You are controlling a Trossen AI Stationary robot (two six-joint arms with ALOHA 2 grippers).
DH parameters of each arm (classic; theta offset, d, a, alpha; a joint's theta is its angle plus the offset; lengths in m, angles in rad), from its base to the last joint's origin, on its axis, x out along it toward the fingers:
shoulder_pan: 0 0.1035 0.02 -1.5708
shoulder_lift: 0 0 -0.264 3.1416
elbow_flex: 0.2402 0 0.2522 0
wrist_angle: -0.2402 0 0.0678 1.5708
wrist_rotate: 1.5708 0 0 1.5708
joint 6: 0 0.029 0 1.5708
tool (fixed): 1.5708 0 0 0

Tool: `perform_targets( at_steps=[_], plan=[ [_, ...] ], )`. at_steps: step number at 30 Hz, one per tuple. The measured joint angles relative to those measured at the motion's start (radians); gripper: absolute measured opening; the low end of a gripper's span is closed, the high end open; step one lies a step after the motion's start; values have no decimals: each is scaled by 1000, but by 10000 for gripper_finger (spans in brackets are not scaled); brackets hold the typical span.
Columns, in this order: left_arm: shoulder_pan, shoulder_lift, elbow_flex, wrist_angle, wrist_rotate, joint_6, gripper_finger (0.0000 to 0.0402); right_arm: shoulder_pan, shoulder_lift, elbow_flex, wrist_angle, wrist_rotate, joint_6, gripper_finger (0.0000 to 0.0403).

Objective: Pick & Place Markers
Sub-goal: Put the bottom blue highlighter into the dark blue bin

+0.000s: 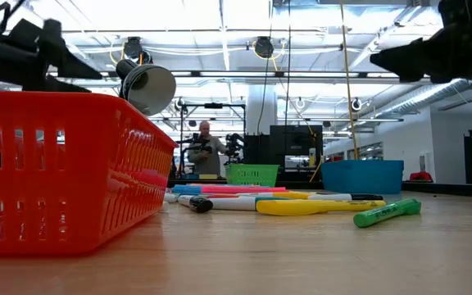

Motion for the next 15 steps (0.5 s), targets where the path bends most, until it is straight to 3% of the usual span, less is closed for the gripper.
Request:
perform_targets(
  at_steps=[4,10,12,15],
  plan=[
    [0,20,0,2,260,14,251,8,7,-1,65,-1,-57,121],
    [0,125,0,95,432,-65,251,7,6,-1,91,0,-106,121],
    [0,183,0,134,454,-56,251,7,6,-2,94,1,-110,121],
    [1,283,0,193,381,-81,251,6,6,-2,115,3,-109,121]
  ],
)
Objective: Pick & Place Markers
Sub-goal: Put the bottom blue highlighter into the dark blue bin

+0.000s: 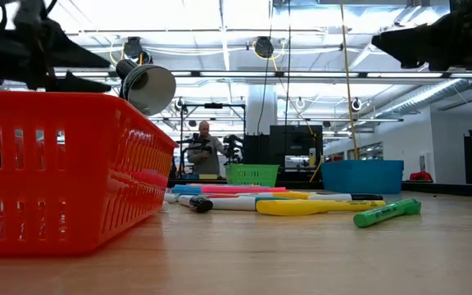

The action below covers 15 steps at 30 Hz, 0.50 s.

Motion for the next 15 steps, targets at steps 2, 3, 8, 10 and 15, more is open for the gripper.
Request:
perform_targets(
  at_steps=[2,3,8,10,15],
  plan=[
    [0,60,0,18,-80,-45,251,0,0,0,11,0,12,121],
    [0,87,0,23,-120,-59,251,0,0,0,12,1,22,121],
    [0,178,0,0,-199,-154,251,0,0,0,-5,0,84,121],
    [0,207,0,12,-172,-190,251,0,1,0,-24,1,109,121],
    [0,261,0,50,-97,-214,251,0,1,0,-39,0,162,121]
  ],
)
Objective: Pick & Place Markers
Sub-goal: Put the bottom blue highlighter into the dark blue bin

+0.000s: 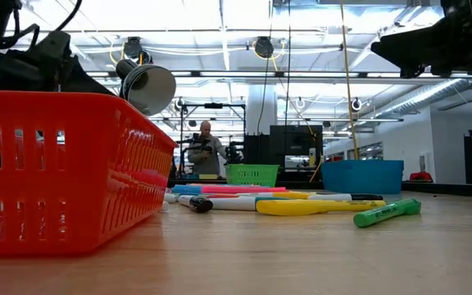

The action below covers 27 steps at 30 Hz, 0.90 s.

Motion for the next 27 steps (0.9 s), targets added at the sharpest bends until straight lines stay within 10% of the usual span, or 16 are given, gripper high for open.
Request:
perform_targets(
  at_steps=[8,17,27],
  plan=[
    [19,54,49,322,480,429,250,0,0,0,15,0,25,121],
    [147,315,606,-603,430,441,250,0,0,-1,61,0,26,121],
    [174,783,791,-352,588,789,250,0,0,-1,-21,-3,99,121]
  ],
)
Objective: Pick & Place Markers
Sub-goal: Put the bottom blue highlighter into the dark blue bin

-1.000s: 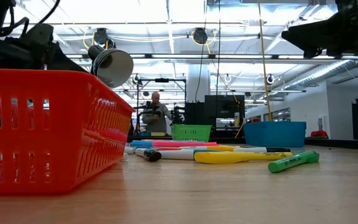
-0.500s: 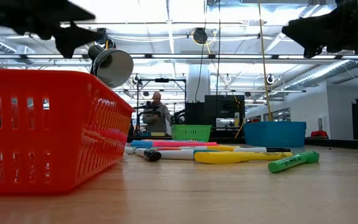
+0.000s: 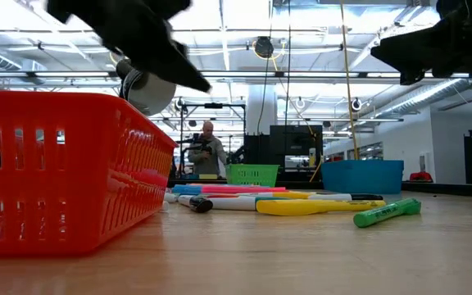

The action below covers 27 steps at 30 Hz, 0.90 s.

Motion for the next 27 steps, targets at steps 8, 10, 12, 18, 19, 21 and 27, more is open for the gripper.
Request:
perform_targets(
  at_steps=[8,10,12,18,19,21,27],
  plan=[
    [64,280,167,-59,109,46,250,0,9,0,-10,0,5,121],
    [85,324,191,-65,167,44,250,0,10,0,-10,0,5,121],
    [105,352,208,-65,219,35,250,0,10,0,-9,-1,5,121],
    [150,348,210,-171,113,3,250,0,10,0,-16,-1,5,121],
    [157,340,209,-195,106,-10,250,0,11,0,-19,-1,5,121],
    [169,334,210,-203,127,-19,250,0,11,0,-23,-1,5,121],
    [161,360,210,-197,254,15,250,0,13,0,-28,-1,9,121]
  ],
)
